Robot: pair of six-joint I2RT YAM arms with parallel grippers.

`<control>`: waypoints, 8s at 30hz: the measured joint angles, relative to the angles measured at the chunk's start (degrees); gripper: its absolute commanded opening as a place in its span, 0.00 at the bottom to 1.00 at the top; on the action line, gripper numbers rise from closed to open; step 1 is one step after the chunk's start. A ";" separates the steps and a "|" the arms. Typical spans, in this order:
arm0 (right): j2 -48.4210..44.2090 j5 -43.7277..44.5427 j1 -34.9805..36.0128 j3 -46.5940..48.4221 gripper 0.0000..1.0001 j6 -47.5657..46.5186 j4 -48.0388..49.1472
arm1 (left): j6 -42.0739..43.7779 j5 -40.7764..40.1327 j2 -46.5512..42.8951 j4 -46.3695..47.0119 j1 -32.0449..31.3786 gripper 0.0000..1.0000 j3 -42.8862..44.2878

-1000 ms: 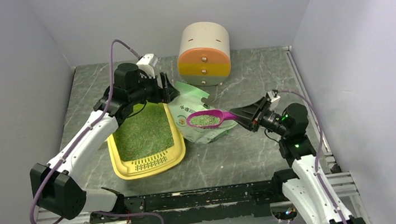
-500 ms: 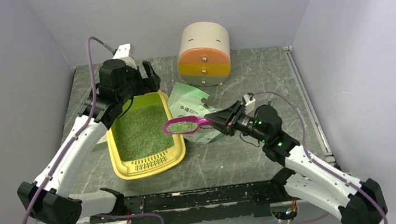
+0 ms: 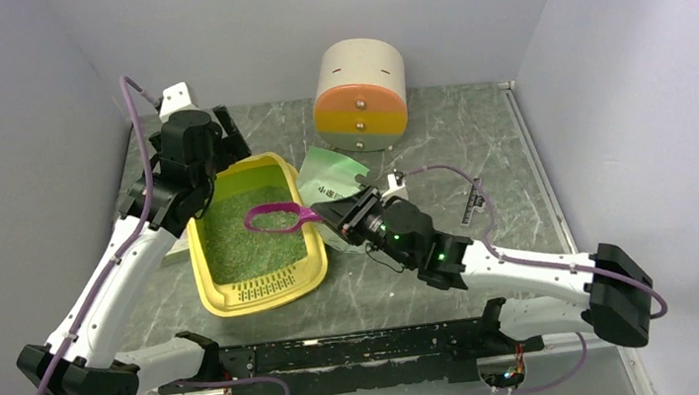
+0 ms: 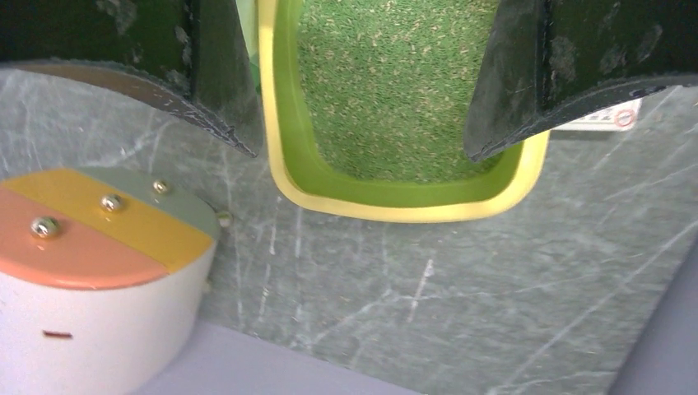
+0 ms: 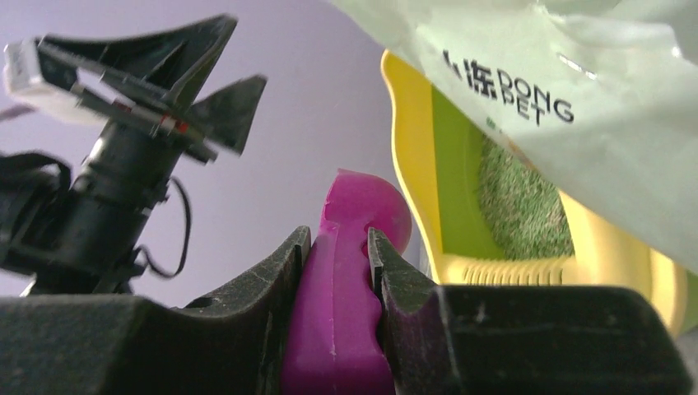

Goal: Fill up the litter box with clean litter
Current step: Pour the cat litter into the litter box, then adjust the spatula.

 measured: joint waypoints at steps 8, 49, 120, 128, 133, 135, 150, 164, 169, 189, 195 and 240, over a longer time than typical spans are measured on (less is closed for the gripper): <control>8.96 13.33 2.62 6.93 0.00 -0.48 -0.20 | -1.22 -9.03 -2.56 -2.58 -0.81 0.97 0.22; 42.34 17.99 2.78 42.69 0.00 -15.50 -13.46 | 1.07 -13.14 -4.37 -2.78 -3.45 0.97 0.20; 16.09 12.46 4.50 45.44 0.00 -50.45 -29.40 | 0.98 -11.08 -5.79 -1.16 -3.69 0.97 -0.28; 3.39 -2.47 -8.07 39.63 0.00 -43.93 -42.36 | 3.65 -6.75 -5.31 1.62 -3.69 0.95 -0.42; -0.52 -9.97 -13.44 37.22 0.00 -42.84 -45.20 | 9.05 6.58 -7.80 7.85 -3.72 0.97 -4.55; -1.20 -13.79 -16.79 36.52 0.00 -42.45 -44.85 | 10.25 12.20 -7.91 8.48 -3.72 0.97 -4.68; -1.49 -49.57 -38.64 20.87 0.00 -26.91 -18.47 | 5.86 67.34 -2.14 11.63 13.38 0.90 -3.41; -2.58 -56.08 -39.34 15.30 0.00 -17.90 -2.10 | -9.62 86.23 -0.57 32.74 11.98 0.64 -13.84; -2.58 -56.68 -39.36 13.53 0.00 -15.43 2.05 | -9.14 86.44 0.13 32.63 9.51 0.36 -13.84; -3.17 -70.95 -40.68 17.46 0.72 -29.68 -8.35 | 8.52 88.54 3.63 20.11 8.09 0.05 -5.31; -3.85 -73.24 -42.29 17.49 0.80 -30.88 -9.60 | 15.37 90.05 5.38 14.10 8.09 0.05 -1.64; -0.96 -78.14 -46.29 17.07 0.54 -27.63 -8.90 | 20.24 91.23 9.29 8.50 6.27 0.05 2.21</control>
